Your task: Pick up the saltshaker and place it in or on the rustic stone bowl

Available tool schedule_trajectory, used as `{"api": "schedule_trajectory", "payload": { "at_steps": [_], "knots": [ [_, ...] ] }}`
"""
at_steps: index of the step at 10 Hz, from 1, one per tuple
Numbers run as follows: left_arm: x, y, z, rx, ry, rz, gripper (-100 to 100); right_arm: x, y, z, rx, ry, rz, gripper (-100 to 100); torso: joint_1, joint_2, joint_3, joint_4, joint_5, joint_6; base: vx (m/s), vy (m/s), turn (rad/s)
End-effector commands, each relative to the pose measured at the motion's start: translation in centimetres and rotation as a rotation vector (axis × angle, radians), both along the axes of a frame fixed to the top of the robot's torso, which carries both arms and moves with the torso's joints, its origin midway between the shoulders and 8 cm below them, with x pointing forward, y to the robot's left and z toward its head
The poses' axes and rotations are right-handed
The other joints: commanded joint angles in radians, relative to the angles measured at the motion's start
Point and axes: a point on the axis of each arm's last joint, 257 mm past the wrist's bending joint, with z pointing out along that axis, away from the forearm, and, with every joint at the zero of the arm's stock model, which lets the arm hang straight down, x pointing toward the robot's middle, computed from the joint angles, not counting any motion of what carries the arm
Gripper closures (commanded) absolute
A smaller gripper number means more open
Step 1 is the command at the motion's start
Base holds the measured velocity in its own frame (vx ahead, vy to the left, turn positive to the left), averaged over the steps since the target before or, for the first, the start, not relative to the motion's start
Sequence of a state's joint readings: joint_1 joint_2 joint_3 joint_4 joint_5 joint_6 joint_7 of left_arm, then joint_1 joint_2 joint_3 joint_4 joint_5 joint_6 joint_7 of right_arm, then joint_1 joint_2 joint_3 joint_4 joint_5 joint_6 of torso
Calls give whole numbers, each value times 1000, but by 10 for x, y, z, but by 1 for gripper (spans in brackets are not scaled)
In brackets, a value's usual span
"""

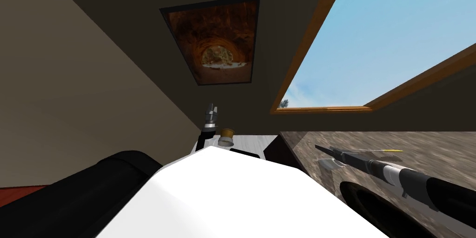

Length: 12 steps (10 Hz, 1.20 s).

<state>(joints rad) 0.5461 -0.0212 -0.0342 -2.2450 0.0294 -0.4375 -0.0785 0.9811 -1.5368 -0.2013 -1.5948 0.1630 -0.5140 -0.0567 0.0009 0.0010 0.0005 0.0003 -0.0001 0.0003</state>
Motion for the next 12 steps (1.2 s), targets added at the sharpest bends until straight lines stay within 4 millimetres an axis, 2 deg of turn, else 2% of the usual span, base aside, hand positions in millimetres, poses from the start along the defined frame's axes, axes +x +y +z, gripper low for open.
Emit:
{"api": "schedule_trajectory", "payload": {
  "at_steps": [1,3,4,6,7,9,12],
  "knots": [
    [0,0,0,0,0,0,0,-2,-7,-3,-29,24,12,-100,0,0,0,0,0,0,-23,0,46],
    [0,0,0,0,0,0,0,-17,-30,-12,-105,104,28,-100,0,0,0,0,0,0,-37,5,101],
    [0,0,0,0,0,0,0,-14,-29,-10,-116,109,43,-100,0,1,1,0,0,0,-40,5,46],
    [0,0,0,0,0,0,0,-27,-49,-16,-183,182,62,-100,1,1,1,0,0,0,-49,23,95],
    [0,0,0,0,0,0,0,-25,-48,-15,-190,186,72,-100,1,2,1,1,0,0,-42,13,24],
    [0,0,0,0,0,0,0,-34,-64,-18,-250,250,98,-100,1,2,1,0,0,0,-50,27,76],
    [0,0,0,0,0,0,0,-41,-76,-20,-296,300,119,-100,2,2,1,1,0,1,-44,26,45]
  ]
}}
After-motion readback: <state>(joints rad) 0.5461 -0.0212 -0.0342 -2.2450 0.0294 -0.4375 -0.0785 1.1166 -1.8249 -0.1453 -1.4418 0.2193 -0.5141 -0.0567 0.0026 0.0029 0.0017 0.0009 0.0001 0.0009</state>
